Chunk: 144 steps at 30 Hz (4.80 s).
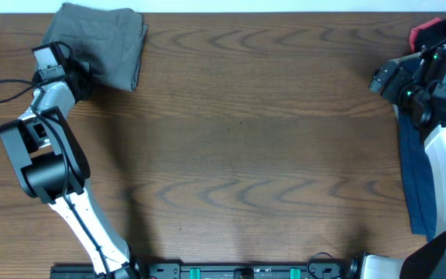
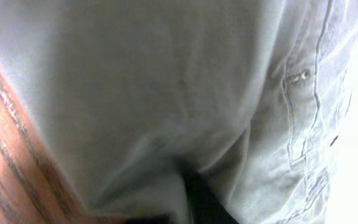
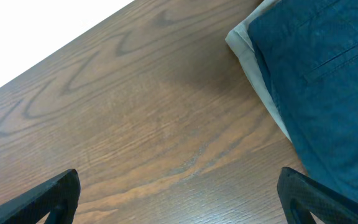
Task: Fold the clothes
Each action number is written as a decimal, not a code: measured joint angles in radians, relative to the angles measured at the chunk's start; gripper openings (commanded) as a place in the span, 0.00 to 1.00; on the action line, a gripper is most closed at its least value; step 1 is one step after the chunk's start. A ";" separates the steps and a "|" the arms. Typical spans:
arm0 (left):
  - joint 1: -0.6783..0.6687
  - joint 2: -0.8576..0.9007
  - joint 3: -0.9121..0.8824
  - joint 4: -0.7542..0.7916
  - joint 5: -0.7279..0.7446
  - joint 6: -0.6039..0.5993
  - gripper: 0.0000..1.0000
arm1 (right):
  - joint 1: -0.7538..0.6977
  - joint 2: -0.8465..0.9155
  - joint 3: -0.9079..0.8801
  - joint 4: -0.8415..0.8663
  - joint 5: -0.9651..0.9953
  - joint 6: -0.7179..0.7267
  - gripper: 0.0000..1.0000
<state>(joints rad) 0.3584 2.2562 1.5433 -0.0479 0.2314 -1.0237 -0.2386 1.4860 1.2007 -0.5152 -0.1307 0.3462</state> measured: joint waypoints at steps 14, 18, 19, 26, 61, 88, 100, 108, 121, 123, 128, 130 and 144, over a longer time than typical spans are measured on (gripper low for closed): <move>-0.014 0.006 0.000 0.056 -0.001 0.034 0.37 | 0.000 0.000 0.000 0.000 0.000 0.000 0.99; -0.014 0.006 0.000 0.055 0.040 0.071 0.63 | 0.000 0.000 0.000 0.000 0.000 0.000 0.99; -0.015 0.006 0.000 0.048 0.053 0.079 0.66 | 0.000 0.000 0.000 0.000 0.000 0.000 0.99; -0.015 -0.014 0.010 -0.066 0.094 0.117 0.79 | 0.000 0.000 0.000 0.000 0.000 0.000 0.99; -0.078 -0.148 0.001 -0.299 -0.118 0.289 0.06 | 0.000 0.000 0.000 0.000 0.000 0.000 0.99; -0.091 -0.301 -0.001 -0.508 0.052 0.408 0.11 | 0.000 0.000 0.000 0.000 0.000 0.000 0.99; -0.091 -0.486 -0.001 -1.043 0.153 0.506 0.99 | 0.000 0.000 0.000 0.000 0.000 0.000 0.99; -0.115 -0.601 -0.002 -1.283 0.194 0.686 0.99 | 0.000 0.000 0.000 0.000 0.000 0.000 0.99; -0.186 -1.075 -0.003 -1.389 0.211 0.786 0.98 | 0.000 0.000 0.000 0.000 0.000 0.000 0.99; -0.191 -1.147 -0.003 -1.417 0.211 0.793 0.98 | 0.000 0.000 0.000 0.000 0.000 0.000 0.99; -0.192 -1.282 -0.003 -1.498 0.211 0.792 0.98 | 0.000 0.000 0.000 0.000 0.000 0.000 0.99; -0.192 -1.328 -0.003 -1.512 0.211 0.790 0.98 | 0.000 0.000 0.000 0.000 0.000 0.000 0.99; -0.192 -1.428 -0.003 -1.516 0.211 0.789 0.98 | 0.000 0.000 0.000 0.000 0.000 0.000 0.99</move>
<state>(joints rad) 0.1661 0.8284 1.5406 -1.5642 0.4423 -0.2352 -0.2386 1.4860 1.2007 -0.5156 -0.1303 0.3462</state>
